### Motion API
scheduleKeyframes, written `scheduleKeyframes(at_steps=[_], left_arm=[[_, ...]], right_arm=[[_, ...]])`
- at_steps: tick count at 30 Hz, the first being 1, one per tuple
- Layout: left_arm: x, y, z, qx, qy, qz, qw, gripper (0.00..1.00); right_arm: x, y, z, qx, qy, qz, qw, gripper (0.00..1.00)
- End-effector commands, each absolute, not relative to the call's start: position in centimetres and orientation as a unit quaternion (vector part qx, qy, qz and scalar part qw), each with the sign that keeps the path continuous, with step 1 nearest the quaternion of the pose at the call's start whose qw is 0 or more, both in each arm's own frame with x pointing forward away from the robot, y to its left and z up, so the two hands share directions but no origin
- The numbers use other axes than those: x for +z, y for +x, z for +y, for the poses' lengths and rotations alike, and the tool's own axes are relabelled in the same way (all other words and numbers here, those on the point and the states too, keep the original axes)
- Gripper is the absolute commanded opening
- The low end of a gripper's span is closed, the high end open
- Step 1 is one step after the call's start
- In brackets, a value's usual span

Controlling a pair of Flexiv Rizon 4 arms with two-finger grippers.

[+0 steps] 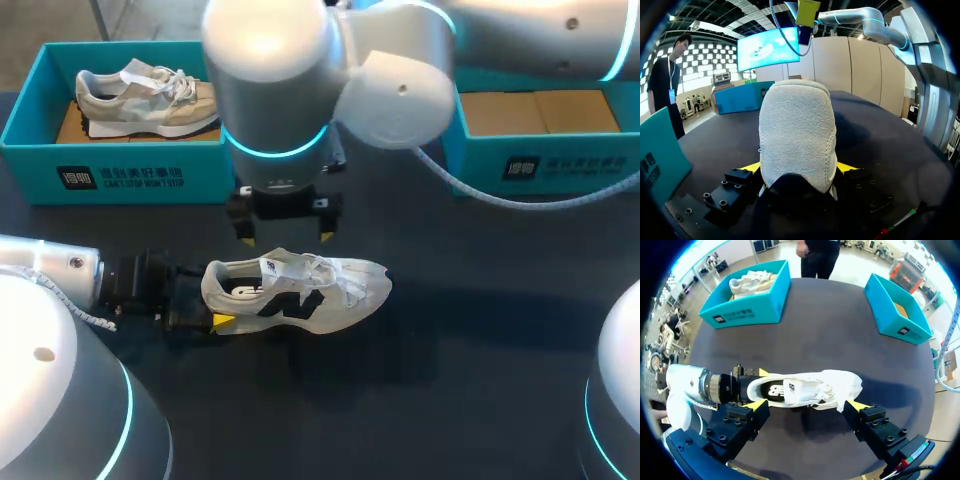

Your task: Take the shoe out of the shoebox, open the shoe tongue, remove and reinsert the insole, then place the shoe into the shoebox

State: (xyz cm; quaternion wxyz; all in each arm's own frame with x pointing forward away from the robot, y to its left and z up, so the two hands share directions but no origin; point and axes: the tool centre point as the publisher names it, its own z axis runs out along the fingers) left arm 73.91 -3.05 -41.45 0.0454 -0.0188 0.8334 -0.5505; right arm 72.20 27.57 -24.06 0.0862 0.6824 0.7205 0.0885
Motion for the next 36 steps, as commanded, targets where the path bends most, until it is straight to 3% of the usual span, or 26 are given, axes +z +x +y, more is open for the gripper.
scheduleKeyframes(at_steps=[1,19,36], left_arm=[[-41.8,73.9,-2.9,-0.550,-0.019,0.834,0.047,0.00],[-41.8,73.9,-2.9,-0.550,-0.019,0.834,0.047,0.00],[-41.8,73.9,-2.9,-0.550,-0.019,0.834,0.047,0.00]], right_arm=[[-24.4,71.6,31.7,-0.019,0.827,0.526,0.198,1.00],[-26.0,71.4,30.5,-0.037,0.857,0.467,0.214,1.00],[-29.1,72.5,25.9,0.021,0.886,0.437,0.155,1.00]])
